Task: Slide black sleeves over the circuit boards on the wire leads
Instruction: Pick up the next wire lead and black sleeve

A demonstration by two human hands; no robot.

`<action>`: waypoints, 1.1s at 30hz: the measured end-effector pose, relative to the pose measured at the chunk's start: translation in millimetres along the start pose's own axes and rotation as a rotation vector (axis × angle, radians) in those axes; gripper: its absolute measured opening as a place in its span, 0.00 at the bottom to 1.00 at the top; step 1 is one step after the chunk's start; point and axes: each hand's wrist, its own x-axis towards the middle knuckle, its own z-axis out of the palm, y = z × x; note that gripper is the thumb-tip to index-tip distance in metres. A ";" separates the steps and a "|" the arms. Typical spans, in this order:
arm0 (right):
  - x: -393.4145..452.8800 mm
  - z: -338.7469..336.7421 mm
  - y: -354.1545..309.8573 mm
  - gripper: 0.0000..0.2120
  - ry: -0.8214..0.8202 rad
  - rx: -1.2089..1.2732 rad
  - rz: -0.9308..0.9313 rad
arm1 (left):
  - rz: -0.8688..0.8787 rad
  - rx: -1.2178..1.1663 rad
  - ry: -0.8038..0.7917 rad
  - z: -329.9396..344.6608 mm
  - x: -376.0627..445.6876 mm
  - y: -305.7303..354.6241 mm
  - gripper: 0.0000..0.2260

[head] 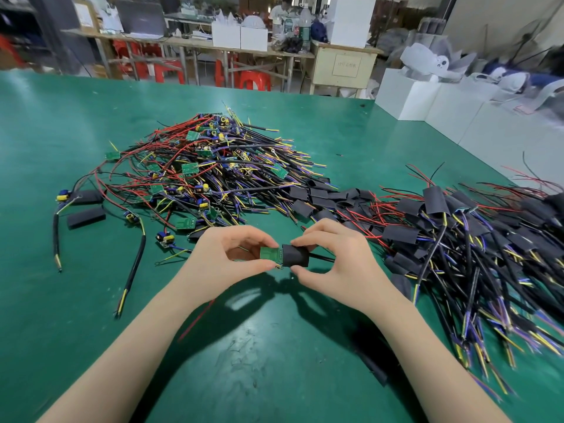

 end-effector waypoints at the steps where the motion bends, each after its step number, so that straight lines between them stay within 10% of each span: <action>1: 0.1 -0.1 0.1 0.14 0.004 0.001 -0.002 | 0.009 0.003 -0.005 -0.6 0.2 -0.7 0.10; 33: -0.3 7.1 0.0 0.13 0.038 -0.001 -0.044 | -0.065 -0.057 0.057 2.5 -0.4 2.4 0.12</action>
